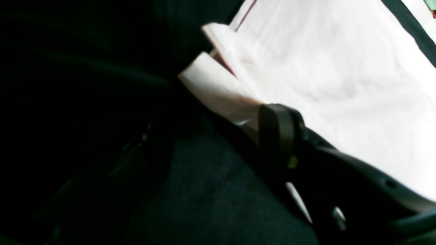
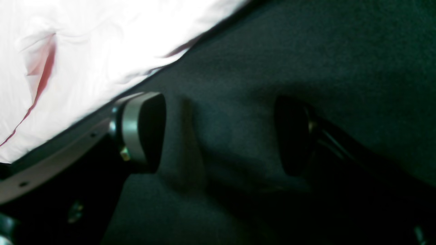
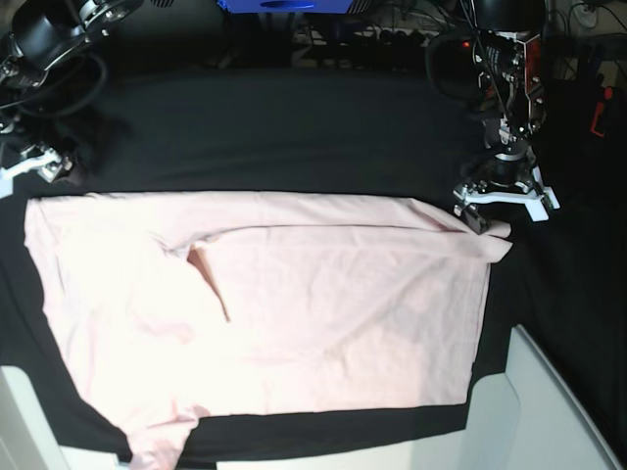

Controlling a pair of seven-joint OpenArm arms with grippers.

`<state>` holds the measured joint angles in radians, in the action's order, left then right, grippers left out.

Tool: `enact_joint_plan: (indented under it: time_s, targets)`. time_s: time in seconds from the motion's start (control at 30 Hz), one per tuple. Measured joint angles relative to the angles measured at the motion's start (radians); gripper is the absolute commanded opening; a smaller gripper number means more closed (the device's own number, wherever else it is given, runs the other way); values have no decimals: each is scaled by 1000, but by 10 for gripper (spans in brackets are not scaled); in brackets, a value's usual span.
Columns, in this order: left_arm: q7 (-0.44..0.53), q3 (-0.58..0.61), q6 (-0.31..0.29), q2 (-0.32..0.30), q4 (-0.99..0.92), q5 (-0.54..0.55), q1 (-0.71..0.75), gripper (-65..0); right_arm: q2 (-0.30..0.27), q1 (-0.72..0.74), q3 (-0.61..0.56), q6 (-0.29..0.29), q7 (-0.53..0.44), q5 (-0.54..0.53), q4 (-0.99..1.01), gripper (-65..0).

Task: Fold the T-shirt properly
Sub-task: 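Move both grippers to the folded edge corners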

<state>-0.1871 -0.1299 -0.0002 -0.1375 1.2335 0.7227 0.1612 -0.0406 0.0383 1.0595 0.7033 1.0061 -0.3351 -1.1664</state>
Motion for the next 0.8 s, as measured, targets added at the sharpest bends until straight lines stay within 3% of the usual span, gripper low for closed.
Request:
enact_joint_plan:
  time_s: [0.53, 0.8]
  targets:
    - [1, -8, 0, 17, 53, 1, 33, -269, 0, 0, 0, 0, 0, 0, 0, -180]
    - [2, -11, 0, 26, -15, 2, -25, -269, 0, 0, 0, 0, 0, 0, 0, -180]
